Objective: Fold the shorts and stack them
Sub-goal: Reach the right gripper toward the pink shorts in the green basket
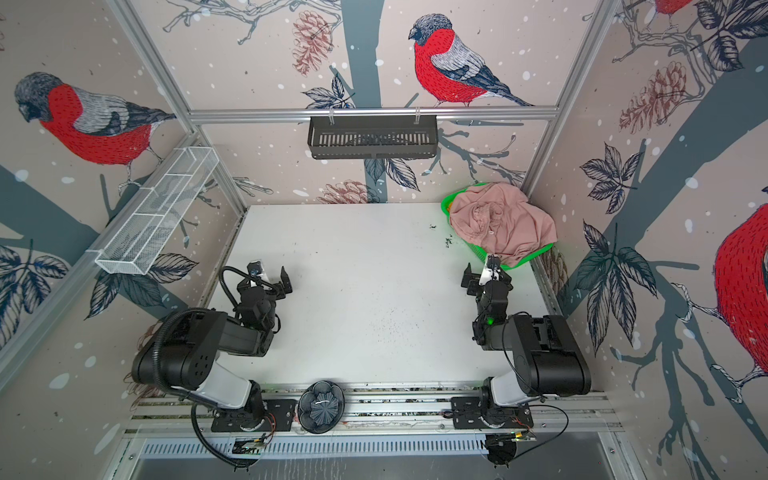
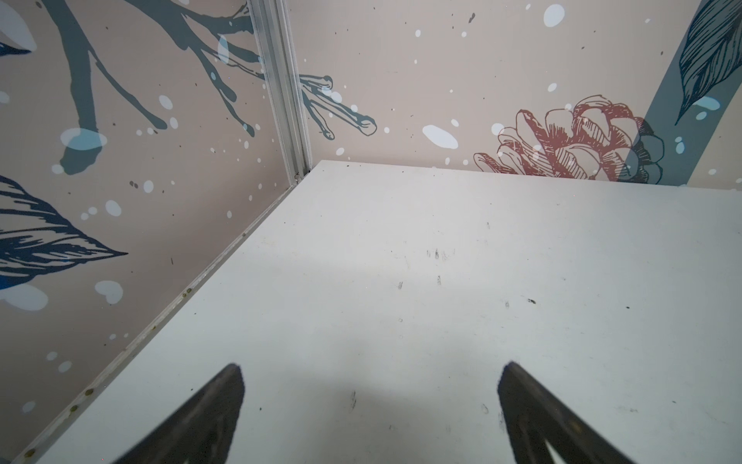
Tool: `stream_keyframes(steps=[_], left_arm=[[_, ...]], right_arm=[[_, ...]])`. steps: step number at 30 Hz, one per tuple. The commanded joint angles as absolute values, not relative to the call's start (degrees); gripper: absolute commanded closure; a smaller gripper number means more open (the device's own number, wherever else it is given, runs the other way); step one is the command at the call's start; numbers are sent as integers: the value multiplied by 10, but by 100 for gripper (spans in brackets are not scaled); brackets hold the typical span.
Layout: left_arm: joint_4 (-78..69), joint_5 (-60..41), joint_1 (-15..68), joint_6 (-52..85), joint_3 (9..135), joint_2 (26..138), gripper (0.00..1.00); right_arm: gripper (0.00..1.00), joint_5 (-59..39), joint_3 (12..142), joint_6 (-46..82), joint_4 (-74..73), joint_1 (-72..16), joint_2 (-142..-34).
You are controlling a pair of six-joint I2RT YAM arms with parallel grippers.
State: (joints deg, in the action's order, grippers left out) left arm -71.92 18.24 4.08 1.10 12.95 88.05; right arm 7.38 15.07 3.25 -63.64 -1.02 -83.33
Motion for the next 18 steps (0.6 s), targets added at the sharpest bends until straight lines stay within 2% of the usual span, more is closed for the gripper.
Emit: stream_keyframes(steps=[1,5,9,14,18], left_arm=[[-677,203,46,6,154,833,1],[-500,238,50,58,219,735,2],[-343,108,51,99,312,685,2],[-191,-40,51,138,431,698,2],[-136,-89,51,149,473,702,2]], right_arm=[[10,58,186,25,-535,-18,-773],[9,57,224,80,-419,-22,-664],[6,71,309,96,-319,-22,-642],[4,101,511,75,-167,-16,-742],[4,85,649,67,-95,2,-857]])
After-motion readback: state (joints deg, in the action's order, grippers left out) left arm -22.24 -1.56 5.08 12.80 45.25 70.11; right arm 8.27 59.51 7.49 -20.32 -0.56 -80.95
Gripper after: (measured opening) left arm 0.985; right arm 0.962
